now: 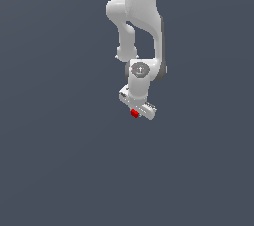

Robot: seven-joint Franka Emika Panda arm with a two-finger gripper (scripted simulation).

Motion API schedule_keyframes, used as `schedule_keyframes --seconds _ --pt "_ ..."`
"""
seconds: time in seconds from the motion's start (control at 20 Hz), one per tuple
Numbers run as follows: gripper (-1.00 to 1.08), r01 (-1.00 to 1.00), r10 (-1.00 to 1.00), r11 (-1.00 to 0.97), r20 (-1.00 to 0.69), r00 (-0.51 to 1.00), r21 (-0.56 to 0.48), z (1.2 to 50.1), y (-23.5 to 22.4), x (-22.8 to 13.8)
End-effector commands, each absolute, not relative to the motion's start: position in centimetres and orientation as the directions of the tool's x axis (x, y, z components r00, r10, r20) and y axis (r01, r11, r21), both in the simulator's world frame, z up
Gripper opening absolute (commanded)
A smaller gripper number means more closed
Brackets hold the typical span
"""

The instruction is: Pick up the red cube and move it to a goal position.

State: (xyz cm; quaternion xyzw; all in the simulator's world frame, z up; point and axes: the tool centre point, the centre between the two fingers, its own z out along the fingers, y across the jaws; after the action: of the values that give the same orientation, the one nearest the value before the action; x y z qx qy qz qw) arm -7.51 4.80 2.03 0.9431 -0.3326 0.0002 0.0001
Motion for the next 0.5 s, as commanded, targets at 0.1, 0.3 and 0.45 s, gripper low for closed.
schedule_keyframes --seconds 0.1,0.3,0.45 --pt "-1.0 -0.627 -0.627 -0.779 0.0 0.779 0.0 2.1 4.8 -7.5" --pt "-1.0 -0.627 -0.627 -0.779 0.0 0.779 0.0 2.7 4.6 -7.5" --pt "-1.0 -0.627 -0.627 -0.779 0.0 0.779 0.0 3.6 4.4 -7.5"
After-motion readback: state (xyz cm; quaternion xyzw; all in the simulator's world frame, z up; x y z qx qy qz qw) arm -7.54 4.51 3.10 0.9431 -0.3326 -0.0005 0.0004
